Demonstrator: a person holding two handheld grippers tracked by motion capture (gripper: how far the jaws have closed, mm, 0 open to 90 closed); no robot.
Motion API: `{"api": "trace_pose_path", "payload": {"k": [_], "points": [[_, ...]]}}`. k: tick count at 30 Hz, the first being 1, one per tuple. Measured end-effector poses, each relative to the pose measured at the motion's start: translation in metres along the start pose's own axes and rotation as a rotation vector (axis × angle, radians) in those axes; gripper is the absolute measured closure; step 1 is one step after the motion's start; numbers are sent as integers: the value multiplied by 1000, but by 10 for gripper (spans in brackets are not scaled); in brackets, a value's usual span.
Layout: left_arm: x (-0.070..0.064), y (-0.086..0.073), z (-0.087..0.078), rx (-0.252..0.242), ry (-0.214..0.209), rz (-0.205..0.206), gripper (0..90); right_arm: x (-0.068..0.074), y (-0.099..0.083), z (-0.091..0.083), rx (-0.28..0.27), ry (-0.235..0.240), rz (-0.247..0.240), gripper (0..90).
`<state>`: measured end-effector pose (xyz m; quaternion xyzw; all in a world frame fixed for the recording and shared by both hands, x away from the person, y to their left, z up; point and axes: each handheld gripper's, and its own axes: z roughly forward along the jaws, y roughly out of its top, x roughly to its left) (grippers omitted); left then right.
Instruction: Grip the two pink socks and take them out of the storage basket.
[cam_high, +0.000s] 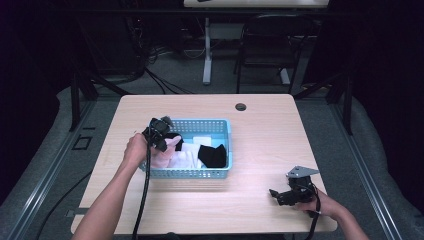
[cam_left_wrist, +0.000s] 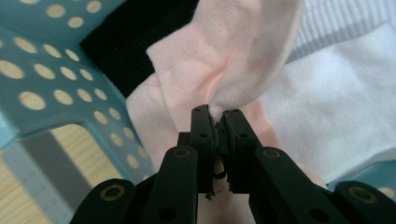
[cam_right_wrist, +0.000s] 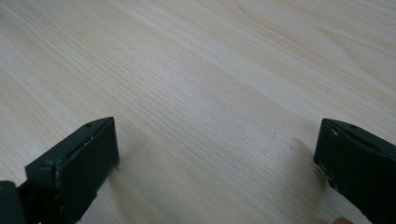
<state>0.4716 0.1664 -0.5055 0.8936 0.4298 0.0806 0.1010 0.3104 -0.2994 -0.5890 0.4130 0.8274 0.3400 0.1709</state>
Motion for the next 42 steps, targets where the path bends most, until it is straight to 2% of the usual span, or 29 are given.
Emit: {"api": "trace_pose_path", "payload": {"k": [1, 6, 9, 13, 28, 33, 42], "points": [[0, 0, 0, 0, 0, 0, 835, 0, 0, 0, 0, 0, 0, 0], [3, -2, -22, -59, 7, 0, 832, 0, 0, 0, 0, 1, 0, 0], [4, -2, -27, -70, 5, 2, 831, 0, 0, 0, -1, 1, 2, 0], [6, -3, -38, -91, -18, -4, 826, 0, 0, 0, -1, 1, 2, 0], [6, -3, -63, -143, -34, 1, 827, 0, 0, 0, 1, 1, 0, 0], [6, -5, -79, -167, -42, 5, 829, 0, 0, 0, 0, 2, 0, 0], [12, -11, -96, -178, -37, 7, 832, 0, 0, 0, -1, 3, -1, 0]]}}
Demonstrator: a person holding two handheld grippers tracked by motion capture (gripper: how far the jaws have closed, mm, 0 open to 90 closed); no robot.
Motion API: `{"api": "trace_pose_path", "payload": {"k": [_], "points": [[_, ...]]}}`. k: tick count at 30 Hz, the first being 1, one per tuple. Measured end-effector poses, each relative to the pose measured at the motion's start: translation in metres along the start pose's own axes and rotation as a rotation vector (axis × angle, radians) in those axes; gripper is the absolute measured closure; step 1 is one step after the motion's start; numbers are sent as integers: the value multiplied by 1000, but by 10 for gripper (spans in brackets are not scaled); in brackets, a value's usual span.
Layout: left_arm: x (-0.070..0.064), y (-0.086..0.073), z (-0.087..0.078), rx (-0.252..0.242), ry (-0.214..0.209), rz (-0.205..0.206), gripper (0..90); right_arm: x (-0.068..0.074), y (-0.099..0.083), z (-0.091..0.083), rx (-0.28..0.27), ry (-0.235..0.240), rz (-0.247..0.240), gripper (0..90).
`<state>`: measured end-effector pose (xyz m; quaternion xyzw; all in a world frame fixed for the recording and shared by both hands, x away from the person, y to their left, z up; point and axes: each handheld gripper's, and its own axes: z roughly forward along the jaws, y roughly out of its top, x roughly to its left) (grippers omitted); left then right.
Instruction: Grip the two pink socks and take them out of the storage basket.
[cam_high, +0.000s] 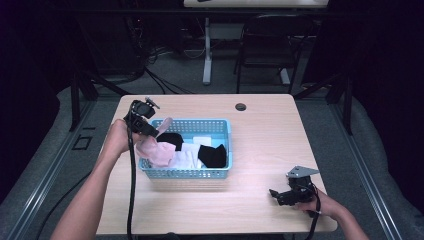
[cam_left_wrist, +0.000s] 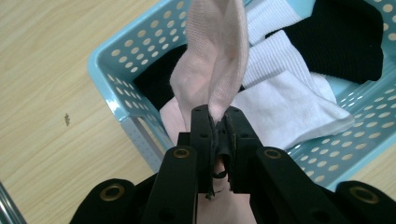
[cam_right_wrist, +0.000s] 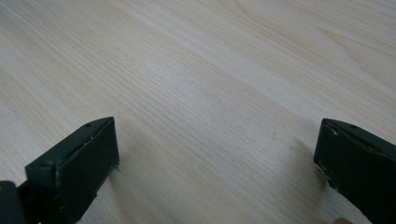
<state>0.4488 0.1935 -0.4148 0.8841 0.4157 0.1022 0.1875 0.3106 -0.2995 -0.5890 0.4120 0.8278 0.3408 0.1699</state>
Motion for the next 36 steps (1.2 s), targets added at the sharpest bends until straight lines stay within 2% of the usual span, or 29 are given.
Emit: {"api": "trace_pose_path", "payload": {"k": [11, 17, 25, 27, 36], "points": [[5, -11, -22, -28, 18, -8, 832, 0, 0, 0, 3, -1, -3, 0], [13, -20, -35, -57, 29, -32, 831, 0, 0, 0, 2, -1, -3, 0], [28, -39, -50, -64, 56, -65, 831, 0, 0, 0, 2, -2, -3, 0], [33, -48, -54, -59, 65, -77, 831, 0, 0, 0, 2, -1, -2, 0], [50, -72, -62, -43, 80, -127, 831, 0, 0, 0, 4, -2, -4, 0]]}}
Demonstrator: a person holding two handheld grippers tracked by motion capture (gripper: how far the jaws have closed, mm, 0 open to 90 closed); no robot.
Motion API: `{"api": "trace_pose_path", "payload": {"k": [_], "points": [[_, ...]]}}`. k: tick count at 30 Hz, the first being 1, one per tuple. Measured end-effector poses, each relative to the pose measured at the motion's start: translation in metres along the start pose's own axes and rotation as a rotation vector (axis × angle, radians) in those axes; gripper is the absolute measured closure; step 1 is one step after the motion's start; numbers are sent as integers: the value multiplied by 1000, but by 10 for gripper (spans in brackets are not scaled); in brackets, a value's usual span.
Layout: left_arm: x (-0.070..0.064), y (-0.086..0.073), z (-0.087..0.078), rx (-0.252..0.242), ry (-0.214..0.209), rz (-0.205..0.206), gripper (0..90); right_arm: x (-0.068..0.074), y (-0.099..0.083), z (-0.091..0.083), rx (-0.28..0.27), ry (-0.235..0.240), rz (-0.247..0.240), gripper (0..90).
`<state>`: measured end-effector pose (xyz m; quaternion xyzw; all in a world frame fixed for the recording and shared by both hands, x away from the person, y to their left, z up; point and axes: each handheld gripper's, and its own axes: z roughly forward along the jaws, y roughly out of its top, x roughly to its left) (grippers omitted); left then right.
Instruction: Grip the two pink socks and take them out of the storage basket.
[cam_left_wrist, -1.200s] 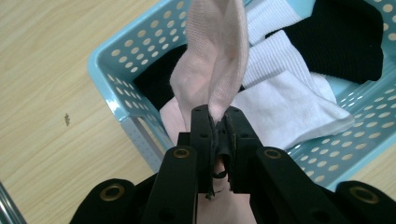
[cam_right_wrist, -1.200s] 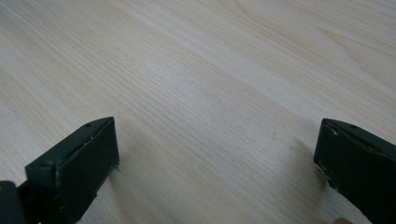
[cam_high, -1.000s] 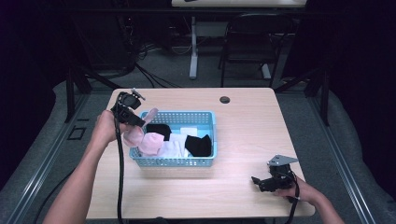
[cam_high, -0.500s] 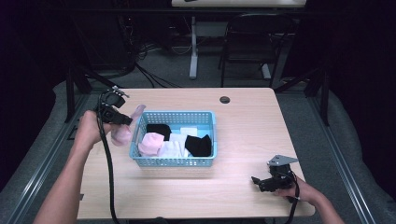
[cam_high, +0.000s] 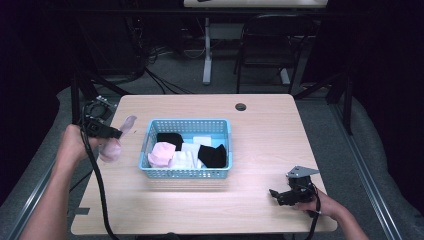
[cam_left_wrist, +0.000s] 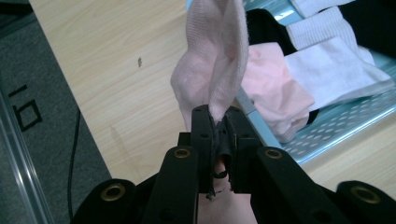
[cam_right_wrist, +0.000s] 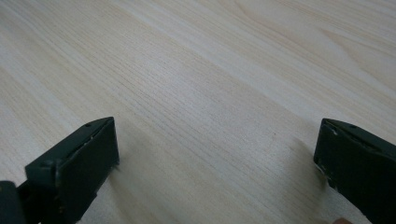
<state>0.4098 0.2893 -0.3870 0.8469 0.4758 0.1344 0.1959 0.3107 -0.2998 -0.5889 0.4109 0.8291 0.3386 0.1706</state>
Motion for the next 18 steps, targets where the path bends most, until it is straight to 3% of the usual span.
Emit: {"api": "trace_pose_path", "payload": {"k": [6, 18], "points": [[11, -13, -1, 21, 14, -21, 831, 0, 0, 0, -1, -1, 1, 0], [30, -43, 23, 87, 3, -92, 831, 0, 0, 0, 0, -1, 0, 0]]}}
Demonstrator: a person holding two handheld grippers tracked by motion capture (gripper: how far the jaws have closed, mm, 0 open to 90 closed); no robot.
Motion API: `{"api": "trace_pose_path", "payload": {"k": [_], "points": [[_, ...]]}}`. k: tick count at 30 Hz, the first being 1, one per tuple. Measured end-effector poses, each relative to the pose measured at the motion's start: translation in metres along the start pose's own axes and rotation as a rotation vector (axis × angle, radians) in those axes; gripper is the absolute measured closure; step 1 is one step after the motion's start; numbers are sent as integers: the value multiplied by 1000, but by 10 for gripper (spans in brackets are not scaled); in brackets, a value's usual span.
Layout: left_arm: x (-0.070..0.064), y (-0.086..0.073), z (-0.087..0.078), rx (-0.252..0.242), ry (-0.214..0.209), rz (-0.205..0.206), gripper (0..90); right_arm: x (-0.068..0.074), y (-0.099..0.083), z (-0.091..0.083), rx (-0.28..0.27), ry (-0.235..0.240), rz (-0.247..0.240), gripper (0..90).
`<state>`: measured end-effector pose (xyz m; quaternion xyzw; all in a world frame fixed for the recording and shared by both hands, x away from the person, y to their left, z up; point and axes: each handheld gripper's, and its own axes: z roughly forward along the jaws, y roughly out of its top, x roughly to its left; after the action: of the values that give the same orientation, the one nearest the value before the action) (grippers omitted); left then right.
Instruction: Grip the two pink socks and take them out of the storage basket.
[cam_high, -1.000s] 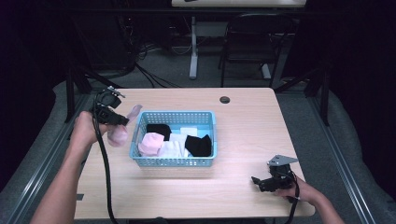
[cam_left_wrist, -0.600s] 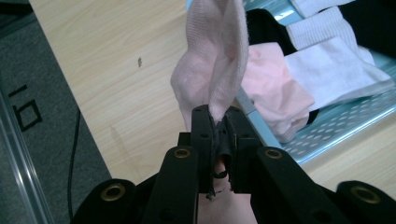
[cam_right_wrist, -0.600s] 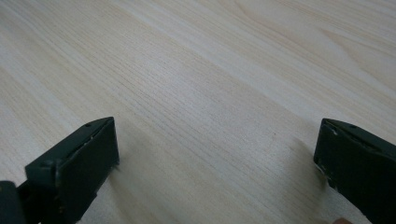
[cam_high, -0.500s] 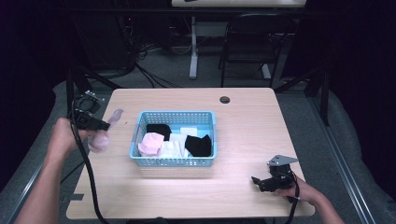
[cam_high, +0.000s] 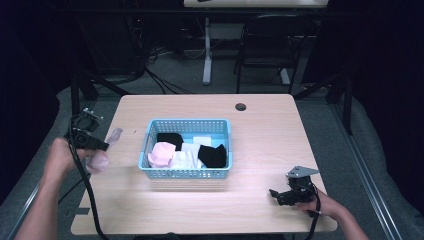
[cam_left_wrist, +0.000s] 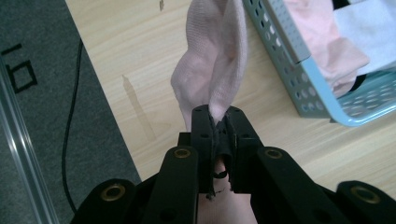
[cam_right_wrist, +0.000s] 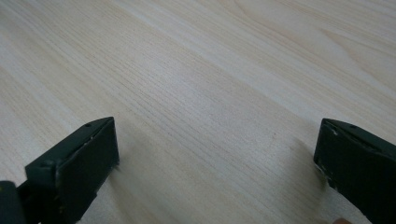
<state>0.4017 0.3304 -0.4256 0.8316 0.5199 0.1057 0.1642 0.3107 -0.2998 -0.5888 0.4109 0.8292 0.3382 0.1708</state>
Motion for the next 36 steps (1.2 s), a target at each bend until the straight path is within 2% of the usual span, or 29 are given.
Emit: {"api": "trace_pose_path", "payload": {"k": [6, 10, 11, 13, 14, 18, 19, 20, 27, 31, 34, 36], "points": [[9, -8, 11, 14, -10, -34, 828, 0, 0, 0, -2, 0, 1, 0], [15, -16, 29, 29, -17, -76, 829, 0, 0, 0, -2, 0, 2, 0], [15, -16, 29, 29, -17, -76, 829, 0, 0, 0, 0, 0, 0, 0], [15, -17, 40, 53, -17, -77, 828, 0, 0, 0, -2, 1, 2, 0], [14, -19, 50, 65, -24, -82, 828, 0, 0, 0, -1, 2, 1, 0], [13, -20, 70, 83, -40, -89, 825, 0, 0, 0, -2, 0, 2, 0], [13, -20, 70, 83, -40, -89, 825, 0, 0, 0, -2, 0, 2, 0], [11, -19, 78, 88, -54, -91, 824, 0, 0, 0, -1, 1, 0, 0], [5, -17, 97, 107, -80, -104, 807, 0, 0, 0, -3, 2, 3, 0], [4, -16, 103, 115, -79, -118, 671, 0, 0, 0, -2, 0, 2, 0], [4, -16, 96, 102, -51, -129, 471, 0, 0, 0, -1, 0, 2, 0], [4, -14, 87, 79, -40, -131, 393, 0, 0, 0, 0, 1, 0, 0]]}}
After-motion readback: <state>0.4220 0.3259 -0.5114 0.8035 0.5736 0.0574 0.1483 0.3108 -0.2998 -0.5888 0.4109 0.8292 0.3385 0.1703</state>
